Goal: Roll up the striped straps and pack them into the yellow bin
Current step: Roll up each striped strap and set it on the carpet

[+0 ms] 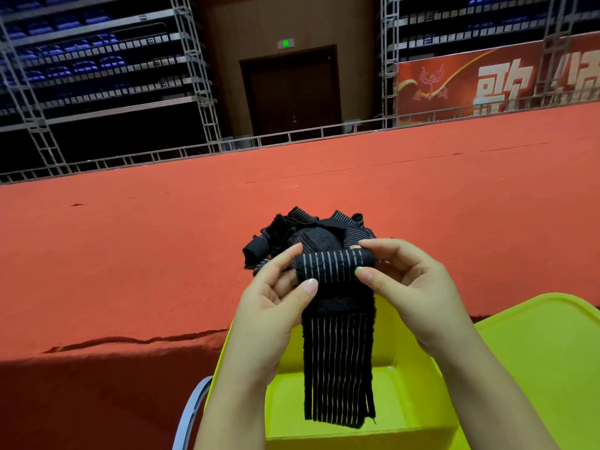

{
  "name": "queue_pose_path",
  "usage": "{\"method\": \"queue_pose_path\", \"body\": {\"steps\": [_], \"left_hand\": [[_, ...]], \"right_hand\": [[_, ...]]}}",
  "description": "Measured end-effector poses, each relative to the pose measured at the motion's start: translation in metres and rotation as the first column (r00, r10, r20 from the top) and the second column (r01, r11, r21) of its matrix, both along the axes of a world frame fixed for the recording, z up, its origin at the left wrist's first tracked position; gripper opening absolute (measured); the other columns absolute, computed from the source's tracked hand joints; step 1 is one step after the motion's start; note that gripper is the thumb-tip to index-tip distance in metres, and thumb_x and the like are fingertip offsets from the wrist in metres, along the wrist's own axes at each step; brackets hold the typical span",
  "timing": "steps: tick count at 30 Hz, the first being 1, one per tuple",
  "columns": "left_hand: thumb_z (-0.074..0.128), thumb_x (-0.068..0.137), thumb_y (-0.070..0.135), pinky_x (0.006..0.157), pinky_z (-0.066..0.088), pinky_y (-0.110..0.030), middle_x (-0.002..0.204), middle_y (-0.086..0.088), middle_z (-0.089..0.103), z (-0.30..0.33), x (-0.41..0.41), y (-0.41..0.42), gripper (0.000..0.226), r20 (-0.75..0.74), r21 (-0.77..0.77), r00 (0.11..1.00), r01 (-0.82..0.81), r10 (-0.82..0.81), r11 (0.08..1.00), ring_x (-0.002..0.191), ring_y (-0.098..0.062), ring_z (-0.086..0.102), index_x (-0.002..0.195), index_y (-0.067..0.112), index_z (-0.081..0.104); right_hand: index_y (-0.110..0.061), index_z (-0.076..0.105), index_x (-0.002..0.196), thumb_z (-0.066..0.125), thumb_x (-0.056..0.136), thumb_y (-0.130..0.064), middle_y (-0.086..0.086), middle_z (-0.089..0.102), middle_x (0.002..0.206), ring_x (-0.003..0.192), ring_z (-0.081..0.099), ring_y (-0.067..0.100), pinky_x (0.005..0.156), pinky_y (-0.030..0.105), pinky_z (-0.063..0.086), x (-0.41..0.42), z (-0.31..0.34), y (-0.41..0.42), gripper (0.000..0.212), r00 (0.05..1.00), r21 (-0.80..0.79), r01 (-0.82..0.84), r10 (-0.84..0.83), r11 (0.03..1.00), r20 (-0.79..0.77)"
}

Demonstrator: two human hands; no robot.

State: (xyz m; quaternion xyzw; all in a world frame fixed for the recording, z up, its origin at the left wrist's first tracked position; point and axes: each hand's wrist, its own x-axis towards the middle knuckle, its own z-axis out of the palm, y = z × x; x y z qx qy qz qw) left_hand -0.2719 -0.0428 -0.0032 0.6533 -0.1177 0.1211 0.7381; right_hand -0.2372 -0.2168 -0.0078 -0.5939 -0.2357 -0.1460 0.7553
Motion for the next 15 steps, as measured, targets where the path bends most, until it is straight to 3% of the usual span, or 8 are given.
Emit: {"method": "queue_pose_path", "body": {"steps": [5,9,12,15], "left_hand": [[0.067,0.076,0.03,0.083,0.046,-0.049,0.102,-0.001,0.074,-0.0023,0.0007,-0.0003,0.032,-0.044,0.065,0.999,-0.012,0.015,0.998,0.103,-0.023,0.066,0.107,0.037,0.067],[0.069,0.066,0.055,0.089,0.047,-0.063,0.102,-0.003,0.069,0.0001,-0.0008,-0.002,0.045,-0.059,0.044,0.998,-0.02,0.022,0.999,0.108,-0.034,0.061,0.108,0.041,0.068],[0.071,0.071,0.049,0.076,0.04,-0.051,0.096,-0.01,0.058,0.0024,-0.0016,-0.004,0.039,-0.024,-0.025,1.0,-0.021,0.021,0.999,0.09,-0.028,0.047,0.109,0.039,0.07],[0.067,0.077,0.031,0.076,0.029,-0.048,0.091,-0.011,0.057,0.0028,-0.0029,-0.0026,0.03,-0.003,-0.071,1.0,-0.008,0.007,0.997,0.09,-0.027,0.04,0.106,0.038,0.072]], "right_hand": [[-0.018,0.067,0.092,0.066,0.078,0.014,-0.007,0.072,0.093,0.087,0.067,0.004,0.077,0.014,0.049,-0.0037,0.001,-0.0006,0.035,0.993,-0.047,0.06,-0.055,0.997,0.102],[-0.019,0.065,0.084,0.064,0.075,0.021,-0.007,0.071,0.1,0.097,0.066,0.005,0.084,0.014,0.048,-0.003,-0.0028,0.0006,0.041,0.975,-0.085,0.107,-0.088,0.991,0.205],[-0.025,0.065,0.081,0.063,0.072,0.019,0.0,0.07,0.104,0.102,0.065,0.012,0.086,0.019,0.049,-0.0008,-0.0064,0.0018,0.044,0.971,-0.066,0.092,-0.075,0.994,0.229],[-0.019,0.066,0.081,0.066,0.071,0.02,0.003,0.07,0.105,0.101,0.066,0.012,0.084,0.017,0.05,-0.0026,-0.0057,0.0005,0.04,0.986,-0.043,0.031,-0.023,0.999,0.166]]}}
